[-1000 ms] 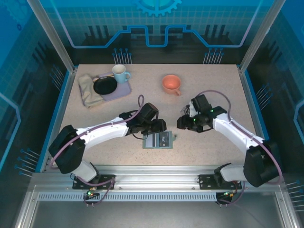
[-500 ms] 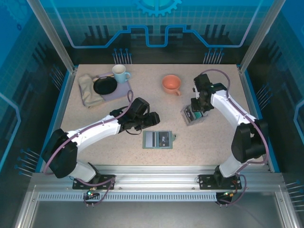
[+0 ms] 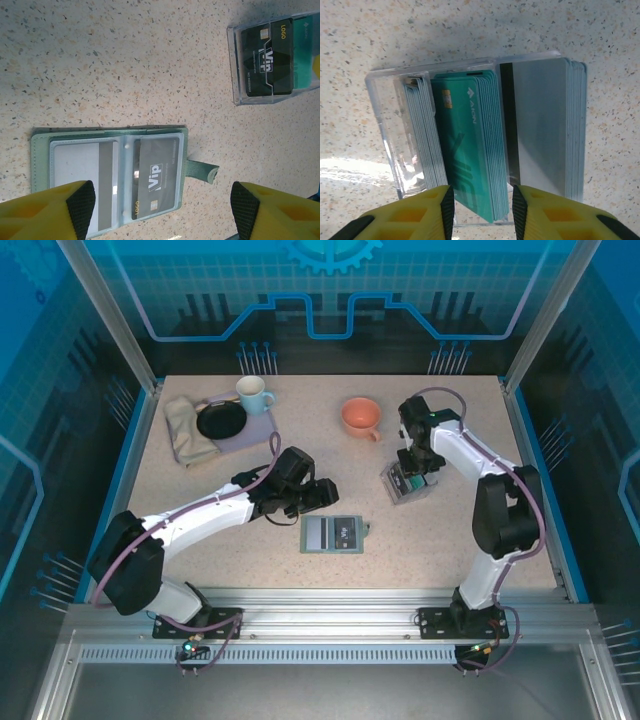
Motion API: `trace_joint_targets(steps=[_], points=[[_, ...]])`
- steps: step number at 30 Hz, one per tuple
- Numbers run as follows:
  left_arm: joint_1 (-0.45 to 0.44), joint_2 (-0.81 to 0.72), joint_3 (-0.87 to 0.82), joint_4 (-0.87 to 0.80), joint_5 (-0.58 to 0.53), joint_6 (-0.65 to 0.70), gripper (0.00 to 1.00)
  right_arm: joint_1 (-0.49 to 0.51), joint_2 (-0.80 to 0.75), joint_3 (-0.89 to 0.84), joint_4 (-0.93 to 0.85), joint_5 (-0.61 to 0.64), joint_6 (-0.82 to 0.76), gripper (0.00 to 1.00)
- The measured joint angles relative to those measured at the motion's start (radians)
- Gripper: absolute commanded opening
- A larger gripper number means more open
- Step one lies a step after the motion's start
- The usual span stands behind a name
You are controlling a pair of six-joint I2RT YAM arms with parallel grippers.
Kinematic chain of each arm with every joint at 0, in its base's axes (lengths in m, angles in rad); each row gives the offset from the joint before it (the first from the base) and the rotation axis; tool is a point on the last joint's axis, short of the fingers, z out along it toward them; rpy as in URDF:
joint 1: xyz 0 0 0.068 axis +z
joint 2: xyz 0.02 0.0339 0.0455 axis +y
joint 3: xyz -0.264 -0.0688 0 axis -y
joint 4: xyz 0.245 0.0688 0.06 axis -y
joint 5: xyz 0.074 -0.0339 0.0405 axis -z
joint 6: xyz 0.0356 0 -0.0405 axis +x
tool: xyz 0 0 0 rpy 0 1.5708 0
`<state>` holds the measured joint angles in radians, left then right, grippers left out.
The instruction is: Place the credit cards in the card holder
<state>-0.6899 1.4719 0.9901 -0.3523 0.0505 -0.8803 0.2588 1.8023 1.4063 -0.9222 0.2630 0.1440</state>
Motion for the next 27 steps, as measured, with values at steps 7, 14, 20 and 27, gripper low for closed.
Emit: trace_joint_targets(steps=[7, 14, 20, 27], points=[[0.000, 0.002, 0.000, 0.005, 0.018, 0.000, 0.77, 0.002, 0.057, 0.017, -0.001, 0.033, -0.015, 0.38], [0.000, 0.002, 0.000, 0.012, 0.019, 0.000, 0.77, 0.016, 0.091, 0.021, -0.001, 0.069, -0.018, 0.31], [0.000, 0.002, 0.000, 0.018, 0.019, 0.000, 0.77, 0.016, 0.089, 0.021, 0.000, 0.026, -0.014, 0.26], [0.000, 0.002, 0.000, 0.018, 0.019, 0.000, 0.77, 0.049, 0.082, 0.021, 0.008, -0.068, 0.017, 0.27]])
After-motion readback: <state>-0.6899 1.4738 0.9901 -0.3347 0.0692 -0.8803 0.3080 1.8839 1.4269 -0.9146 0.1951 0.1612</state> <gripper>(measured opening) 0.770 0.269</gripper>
